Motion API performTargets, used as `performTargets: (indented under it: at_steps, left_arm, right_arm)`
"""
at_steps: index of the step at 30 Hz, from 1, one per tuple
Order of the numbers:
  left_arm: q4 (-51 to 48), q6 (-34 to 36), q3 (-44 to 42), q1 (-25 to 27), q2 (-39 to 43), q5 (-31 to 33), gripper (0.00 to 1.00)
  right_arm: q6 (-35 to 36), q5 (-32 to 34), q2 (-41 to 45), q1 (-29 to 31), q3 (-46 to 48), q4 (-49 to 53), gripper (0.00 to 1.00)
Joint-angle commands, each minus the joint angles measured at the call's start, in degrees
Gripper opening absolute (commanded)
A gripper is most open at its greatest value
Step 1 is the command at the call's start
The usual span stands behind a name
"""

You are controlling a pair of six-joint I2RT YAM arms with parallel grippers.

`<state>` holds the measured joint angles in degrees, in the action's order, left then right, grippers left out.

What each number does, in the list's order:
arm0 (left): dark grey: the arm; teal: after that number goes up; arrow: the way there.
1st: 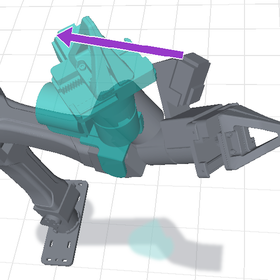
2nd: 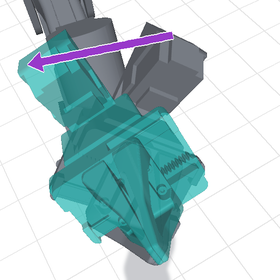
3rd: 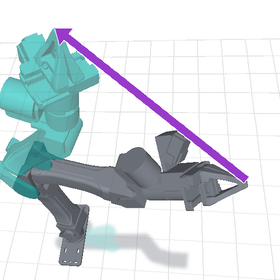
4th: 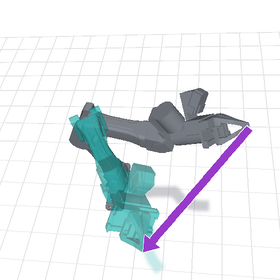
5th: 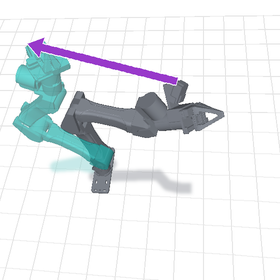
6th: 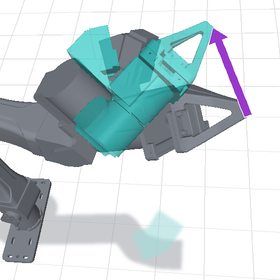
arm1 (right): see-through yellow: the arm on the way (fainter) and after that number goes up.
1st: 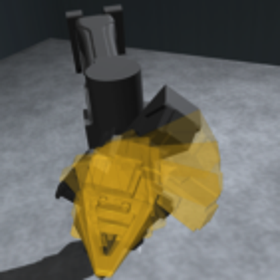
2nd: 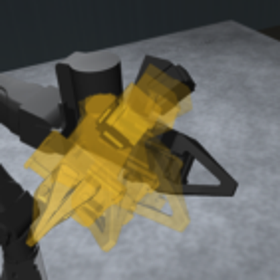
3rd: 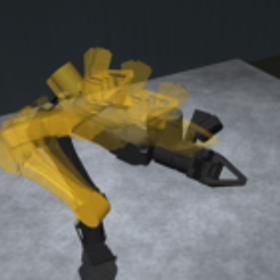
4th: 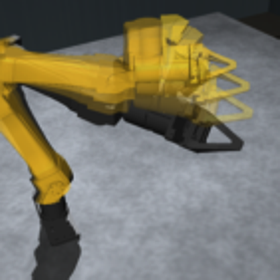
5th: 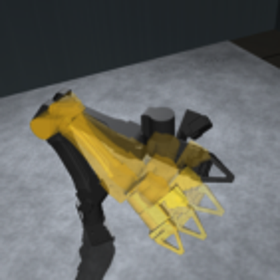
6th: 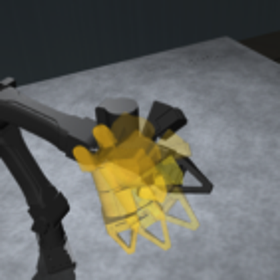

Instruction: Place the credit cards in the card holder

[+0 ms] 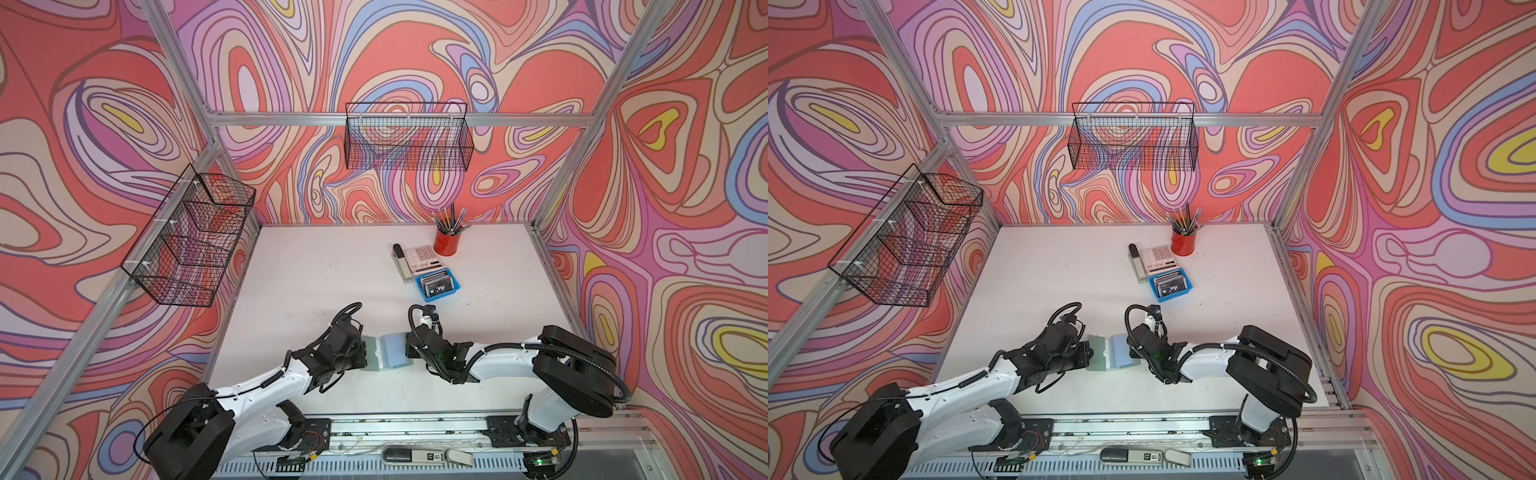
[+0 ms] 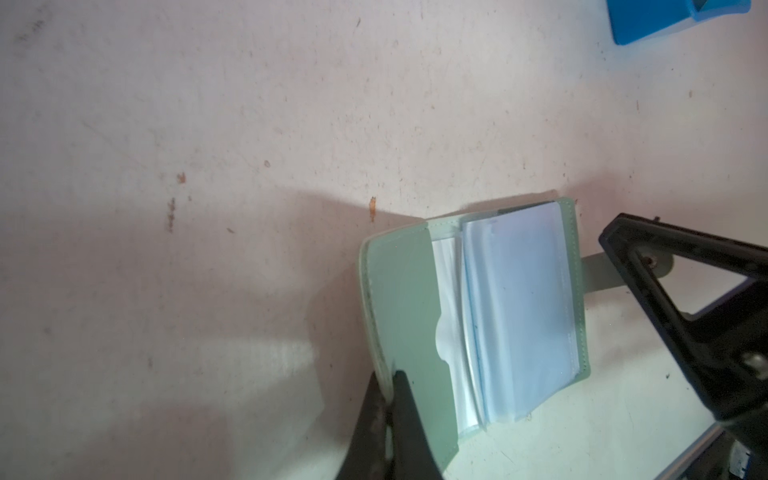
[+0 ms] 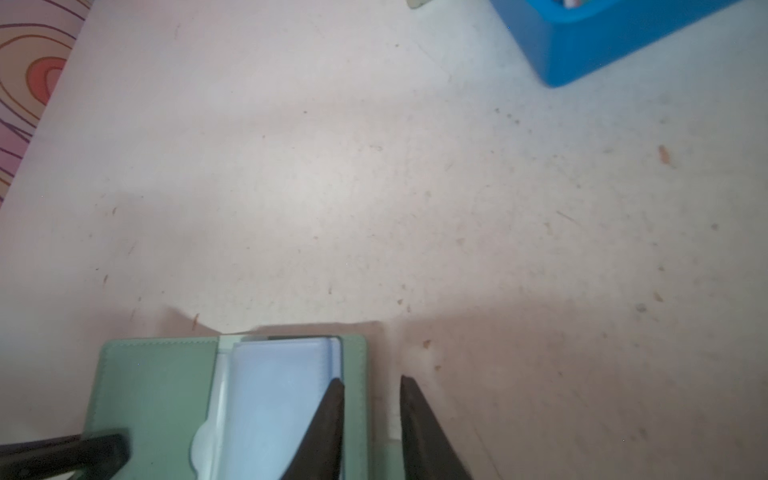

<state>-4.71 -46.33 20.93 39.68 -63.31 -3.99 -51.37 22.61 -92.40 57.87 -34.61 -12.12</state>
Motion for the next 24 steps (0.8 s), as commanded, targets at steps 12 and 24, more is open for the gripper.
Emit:
performTargets:
  at_steps: [12,24]
  left_arm:
    - [-0.3,-0.1,0.3,-0.3,-1.5,1.1,0.00]
    - [1.8,0.3,-0.5,-0.2,0.3,-1.4,0.00]
  right_arm:
    - [-4.2,-0.5,-0.2,-0.3,5.2,-5.8,0.16]
    - [0.5,-0.5,9.4,0.5,1.1,0.3,0.21]
